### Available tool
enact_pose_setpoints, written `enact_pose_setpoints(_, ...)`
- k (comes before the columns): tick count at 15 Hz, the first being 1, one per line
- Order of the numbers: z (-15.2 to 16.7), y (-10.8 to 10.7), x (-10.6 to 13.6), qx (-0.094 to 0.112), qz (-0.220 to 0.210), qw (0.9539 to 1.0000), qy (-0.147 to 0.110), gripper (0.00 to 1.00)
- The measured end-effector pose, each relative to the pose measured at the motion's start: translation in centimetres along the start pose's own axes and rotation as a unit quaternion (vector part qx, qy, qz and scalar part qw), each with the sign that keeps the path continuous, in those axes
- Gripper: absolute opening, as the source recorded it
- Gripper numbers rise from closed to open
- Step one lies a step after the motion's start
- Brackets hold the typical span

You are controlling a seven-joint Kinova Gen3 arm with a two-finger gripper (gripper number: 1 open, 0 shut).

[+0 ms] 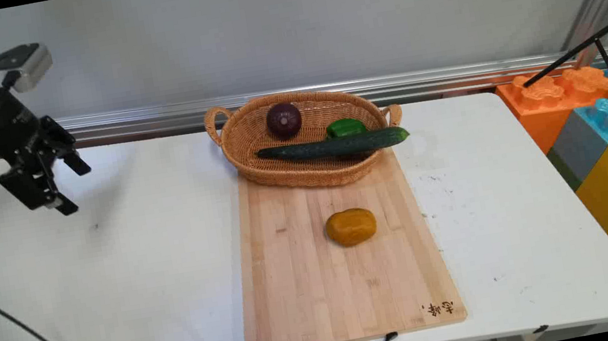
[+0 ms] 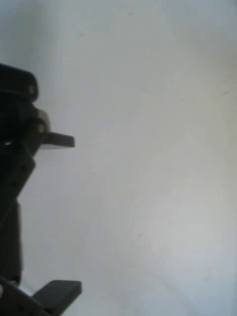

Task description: Pick up the cucumber from the vegetable basket

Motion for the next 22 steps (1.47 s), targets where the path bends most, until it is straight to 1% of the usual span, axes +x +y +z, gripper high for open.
enact_pose_setpoints(3,0.9,-0.2,0.5,0.004,-0.008,0.9995,0.031,1.00)
enact_pose_setpoints(4,1.2,-0.5,1.0,0.007,-0.013,0.9987,0.049,1.00)
enact_pose_setpoints(5,1.4,-0.7,1.5,0.010,-0.018,0.9979,0.062,1.00)
enact_pose_setpoints(6,1.7,-1.2,2.3,0.014,-0.025,0.9963,0.081,1.00)
enact_pose_setpoints(7,1.9,-1.8,3.5,0.020,-0.035,0.9934,0.107,1.00)
enact_pose_setpoints(9,2.3,-2.9,6.1,0.026,-0.046,0.9876,0.148,1.00)
enact_pose_setpoints(10,2.5,-3.3,7.0,0.026,-0.047,0.9855,0.161,1.00)
enact_pose_setpoints(12,3.3,-4.4,9.8,0.027,-0.040,0.9781,0.202,1.00)
enact_pose_setpoints(13,3.7,-4.8,11.2,0.028,-0.031,0.9748,0.219,1.00)
enact_pose_setpoints(14,4.1,-5.1,12.2,0.028,-0.023,0.9728,0.229,1.00)
enact_pose_setpoints(16,5.4,-5.8,14.1,0.030,-0.001,0.9702,0.240,1.00)
enact_pose_setpoints(19,8.3,-6.9,17.3,0.030,0.043,0.9675,0.247,1.00)
enact_pose_setpoints(22,11.8,-7.8,20.6,0.031,0.095,0.9638,0.247,1.00)
